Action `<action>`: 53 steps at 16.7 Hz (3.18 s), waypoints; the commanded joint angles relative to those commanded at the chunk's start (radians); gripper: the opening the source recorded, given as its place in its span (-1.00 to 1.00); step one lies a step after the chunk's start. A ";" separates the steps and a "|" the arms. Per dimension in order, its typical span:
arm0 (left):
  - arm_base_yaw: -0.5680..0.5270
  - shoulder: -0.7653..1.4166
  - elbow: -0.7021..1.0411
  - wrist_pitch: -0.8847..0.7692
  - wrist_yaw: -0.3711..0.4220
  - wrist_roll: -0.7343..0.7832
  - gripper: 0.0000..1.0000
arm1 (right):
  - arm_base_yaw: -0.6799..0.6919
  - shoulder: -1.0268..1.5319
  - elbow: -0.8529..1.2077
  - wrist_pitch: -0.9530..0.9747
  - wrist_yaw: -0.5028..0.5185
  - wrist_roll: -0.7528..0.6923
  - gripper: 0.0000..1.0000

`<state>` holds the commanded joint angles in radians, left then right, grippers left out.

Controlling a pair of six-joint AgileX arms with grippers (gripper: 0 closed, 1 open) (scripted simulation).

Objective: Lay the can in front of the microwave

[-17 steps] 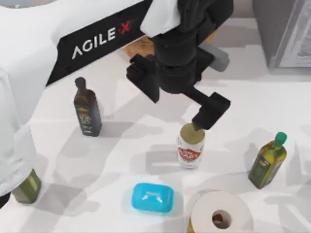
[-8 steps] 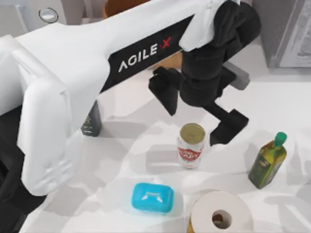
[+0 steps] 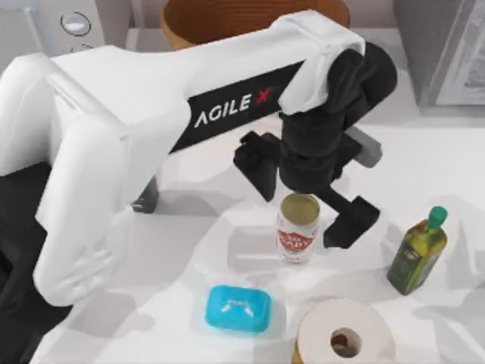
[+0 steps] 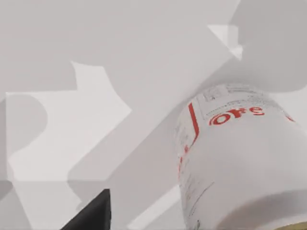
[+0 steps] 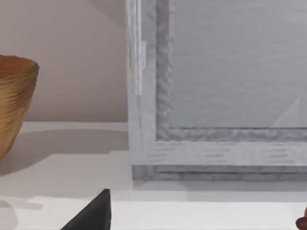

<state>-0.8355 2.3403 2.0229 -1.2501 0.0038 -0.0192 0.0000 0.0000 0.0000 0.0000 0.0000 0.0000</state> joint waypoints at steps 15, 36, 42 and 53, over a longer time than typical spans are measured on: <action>-0.001 0.003 -0.050 0.050 0.000 0.000 -0.36 | 0.000 0.000 0.000 0.000 0.000 0.000 1.00; -0.001 -0.009 0.090 -0.101 0.000 -0.001 -1.00 | 0.000 0.000 0.000 0.000 0.000 0.000 1.00; 0.034 -0.015 0.088 -0.091 -0.009 0.009 -1.00 | 0.000 0.000 0.000 0.000 0.000 0.000 1.00; 0.647 -0.155 -0.001 -0.017 -0.059 0.128 -1.00 | 0.000 0.000 0.000 0.000 0.000 0.000 1.00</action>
<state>-0.1889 2.1851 2.0224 -1.2668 -0.0553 0.1090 0.0000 0.0000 0.0000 0.0000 0.0000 0.0000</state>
